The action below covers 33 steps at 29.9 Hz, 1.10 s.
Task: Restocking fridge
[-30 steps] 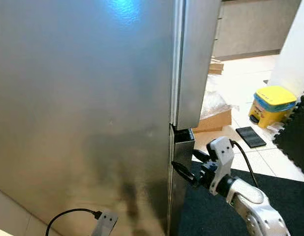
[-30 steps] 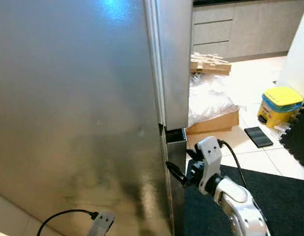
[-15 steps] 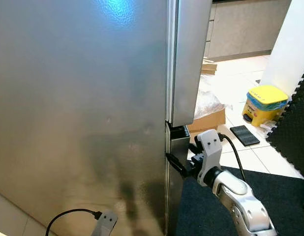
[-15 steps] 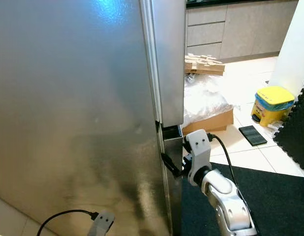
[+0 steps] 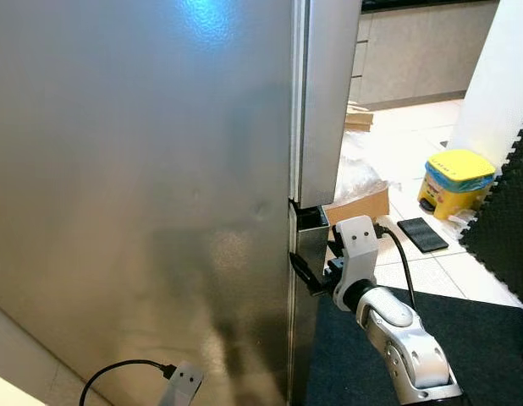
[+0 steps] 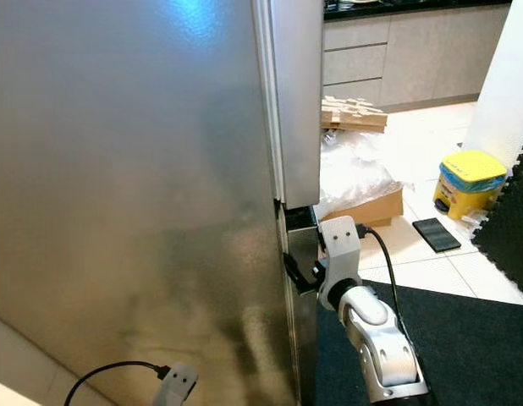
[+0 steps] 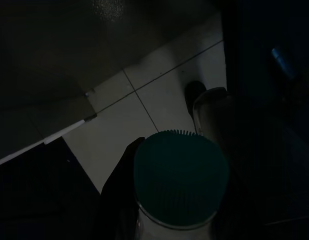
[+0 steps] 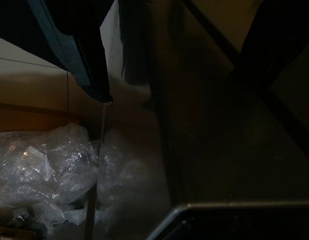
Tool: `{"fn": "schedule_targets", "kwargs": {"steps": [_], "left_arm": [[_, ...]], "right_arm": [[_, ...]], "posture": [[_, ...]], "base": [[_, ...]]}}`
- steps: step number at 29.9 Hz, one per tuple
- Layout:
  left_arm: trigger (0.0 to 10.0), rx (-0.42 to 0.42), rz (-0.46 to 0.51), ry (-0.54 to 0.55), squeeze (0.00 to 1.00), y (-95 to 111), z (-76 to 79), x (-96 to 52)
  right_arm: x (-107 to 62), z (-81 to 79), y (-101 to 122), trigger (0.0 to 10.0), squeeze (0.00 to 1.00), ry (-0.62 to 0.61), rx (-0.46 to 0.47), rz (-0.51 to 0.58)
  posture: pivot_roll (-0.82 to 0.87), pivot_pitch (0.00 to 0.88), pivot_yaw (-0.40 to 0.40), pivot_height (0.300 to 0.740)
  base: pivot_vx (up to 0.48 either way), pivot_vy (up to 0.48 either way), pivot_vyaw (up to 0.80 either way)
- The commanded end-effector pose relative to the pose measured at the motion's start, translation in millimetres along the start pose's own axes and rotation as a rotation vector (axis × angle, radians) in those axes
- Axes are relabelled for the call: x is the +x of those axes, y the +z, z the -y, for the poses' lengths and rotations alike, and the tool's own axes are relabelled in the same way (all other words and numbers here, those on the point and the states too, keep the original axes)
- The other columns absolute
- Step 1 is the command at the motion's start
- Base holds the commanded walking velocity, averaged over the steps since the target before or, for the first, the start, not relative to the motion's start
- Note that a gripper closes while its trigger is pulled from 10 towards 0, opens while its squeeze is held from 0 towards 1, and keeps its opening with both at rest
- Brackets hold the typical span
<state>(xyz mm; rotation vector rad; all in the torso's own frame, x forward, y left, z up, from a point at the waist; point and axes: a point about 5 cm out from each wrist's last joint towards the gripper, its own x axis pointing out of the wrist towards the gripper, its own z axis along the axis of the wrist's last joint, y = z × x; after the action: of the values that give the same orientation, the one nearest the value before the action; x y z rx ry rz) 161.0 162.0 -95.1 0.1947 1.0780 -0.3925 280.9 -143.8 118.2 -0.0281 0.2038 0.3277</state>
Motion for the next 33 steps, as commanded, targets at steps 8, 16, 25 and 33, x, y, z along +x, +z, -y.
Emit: {"fn": "schedule_targets", "kwargs": {"steps": [8, 16, 25, 33], "left_arm": [[10.0, 0.017, -0.012, -0.003, 0.0, -2, 0.0, -0.3], [10.0, 0.017, -0.015, -0.003, 0.0, -3, -0.4, -0.5], [10.0, 0.02, -0.017, -0.007, 0.0, -4, 0.2, -0.5], [10.0, 0.02, -0.017, -0.007, 0.0, -4, 0.3, -0.5]], "right_arm": [[-4.4, 34.4, 9, 10.0, 0.0, -0.237, -0.005, 0.03], [-9.5, 45.9, 2, 10.0, 0.0, -0.315, -0.006, 0.002], [-12.9, 51.6, 0, 10.0, 0.0, -0.36, -0.003, -0.006], [-13.6, 51.8, -1, 10.0, 0.0, -0.371, -0.003, -0.007]], "posture": [[-0.16, 0.0, 0.098, 0.74], [-0.16, 0.0, 0.101, 0.74], [-0.16, 0.0, 0.104, 0.74], [-0.16, 0.0, 0.105, 0.74]], "base": [[0.0, 0.0, 0.0], [0.0, 0.0, 0.0], [0.0, 0.0, 0.0], [0.0, 0.0, 0.0]]}}
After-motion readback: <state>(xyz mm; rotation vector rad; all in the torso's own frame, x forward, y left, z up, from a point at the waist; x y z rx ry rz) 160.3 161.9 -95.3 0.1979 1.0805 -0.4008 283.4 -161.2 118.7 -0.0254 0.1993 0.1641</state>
